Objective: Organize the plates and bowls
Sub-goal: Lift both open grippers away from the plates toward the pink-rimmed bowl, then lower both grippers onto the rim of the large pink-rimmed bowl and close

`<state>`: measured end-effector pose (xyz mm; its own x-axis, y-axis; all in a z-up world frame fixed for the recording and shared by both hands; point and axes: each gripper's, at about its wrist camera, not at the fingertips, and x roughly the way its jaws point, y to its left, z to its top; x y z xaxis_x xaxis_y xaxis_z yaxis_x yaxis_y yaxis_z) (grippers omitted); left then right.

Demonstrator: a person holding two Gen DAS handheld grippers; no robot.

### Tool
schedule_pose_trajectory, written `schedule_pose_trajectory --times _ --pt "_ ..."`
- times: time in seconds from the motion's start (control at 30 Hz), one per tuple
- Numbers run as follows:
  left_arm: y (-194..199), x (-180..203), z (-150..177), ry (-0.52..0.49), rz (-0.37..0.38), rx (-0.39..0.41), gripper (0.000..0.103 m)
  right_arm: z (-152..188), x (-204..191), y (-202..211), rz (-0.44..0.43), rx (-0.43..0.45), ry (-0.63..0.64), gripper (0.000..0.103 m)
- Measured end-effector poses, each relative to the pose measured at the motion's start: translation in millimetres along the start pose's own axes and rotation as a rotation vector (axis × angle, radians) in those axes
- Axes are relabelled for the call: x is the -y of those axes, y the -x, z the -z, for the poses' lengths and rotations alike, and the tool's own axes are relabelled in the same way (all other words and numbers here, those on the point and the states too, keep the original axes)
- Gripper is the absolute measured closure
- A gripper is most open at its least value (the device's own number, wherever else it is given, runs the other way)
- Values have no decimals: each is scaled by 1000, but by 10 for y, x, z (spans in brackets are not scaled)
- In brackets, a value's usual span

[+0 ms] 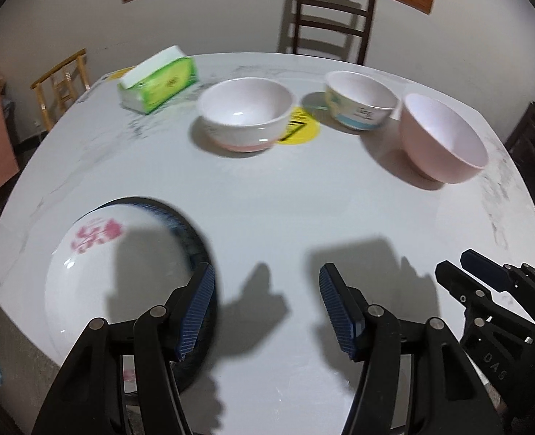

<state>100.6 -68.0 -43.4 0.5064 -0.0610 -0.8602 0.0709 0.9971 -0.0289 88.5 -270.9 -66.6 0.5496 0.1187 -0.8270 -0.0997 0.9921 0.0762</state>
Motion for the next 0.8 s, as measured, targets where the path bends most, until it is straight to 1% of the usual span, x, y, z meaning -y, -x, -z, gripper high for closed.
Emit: schedule_pose_trajectory --times 0.1,0.23,0.3,0.47,0.57,0.7,0.8 --pt "-37 156 -114 2 37 -20 46 -46 261 46 5 5 -48 68" --pt "-85 294 -284 13 66 -37 46 -194 618 102 16 24 -119 68" --pt "-98 375 -379 20 85 -41 46 -301 798 137 25 45 -148 68" --pt "-125 538 -588 49 129 -62 46 -597 1090 129 26 65 -204 68" --pt "-164 631 -730 75 162 -70 46 -766 1201 49 45 56 -223 68" --pt "-266 731 -935 108 205 -101 46 -923 1333 -127 57 12 -247 68" --pt "-337 780 -1089 130 221 -116 46 -1010 1418 -243 68 -23 -270 68"
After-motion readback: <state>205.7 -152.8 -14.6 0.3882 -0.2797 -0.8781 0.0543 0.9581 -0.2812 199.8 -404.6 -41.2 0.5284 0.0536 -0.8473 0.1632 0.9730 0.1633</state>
